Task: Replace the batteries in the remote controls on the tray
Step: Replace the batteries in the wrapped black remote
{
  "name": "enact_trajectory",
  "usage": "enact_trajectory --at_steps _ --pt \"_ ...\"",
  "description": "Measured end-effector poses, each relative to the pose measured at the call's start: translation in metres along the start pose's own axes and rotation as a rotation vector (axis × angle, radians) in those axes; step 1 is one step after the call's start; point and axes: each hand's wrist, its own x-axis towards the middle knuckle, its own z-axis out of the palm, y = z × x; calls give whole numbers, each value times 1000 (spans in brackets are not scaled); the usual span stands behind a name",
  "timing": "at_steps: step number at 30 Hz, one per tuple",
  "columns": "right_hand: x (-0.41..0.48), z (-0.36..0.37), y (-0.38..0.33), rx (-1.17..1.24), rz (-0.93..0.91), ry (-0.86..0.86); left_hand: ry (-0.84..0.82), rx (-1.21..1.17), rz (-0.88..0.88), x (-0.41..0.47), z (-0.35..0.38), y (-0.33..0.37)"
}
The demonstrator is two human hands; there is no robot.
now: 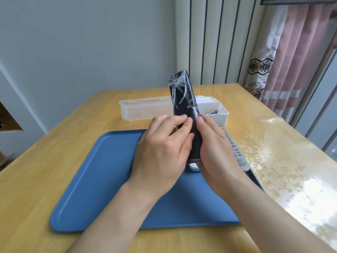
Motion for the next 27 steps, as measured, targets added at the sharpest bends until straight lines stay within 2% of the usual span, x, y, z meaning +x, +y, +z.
enact_trajectory --at_steps 2,3,6,8,9,11,13,14,17,20,24,27 --pt "-2 1 -1 -114 -77 -9 -64 -126 -89 0 -2 -1" --pt "-3 2 -2 -212 -145 -15 -98 -263 -197 0 -3 -4" --pt "-8 5 3 -652 -348 -101 -167 -835 -657 7 -8 -7" --pt "-14 12 9 -982 -484 -169 -95 -1027 -874 9 -9 -10" --pt "-19 16 10 -1061 -539 -217 -43 -1018 -928 11 -10 -11" --pt "-27 22 7 -1020 -603 -319 26 -855 -955 12 -14 -22" --pt "-29 22 5 -917 -569 -340 -36 -695 -906 11 -23 -43" --pt "-27 19 5 -933 -547 -323 -144 -603 -865 12 -32 -53" --pt "-17 9 14 -1193 -513 -340 -571 -291 -768 8 -62 -74" --pt "-13 7 21 -1385 -451 -407 -800 -101 -819 2 -84 -84" --pt "-17 11 24 -1538 -404 -477 -756 72 -901 -6 -88 -99" --pt "-21 16 27 -1599 -420 -525 -791 85 -953 -10 -83 -105"
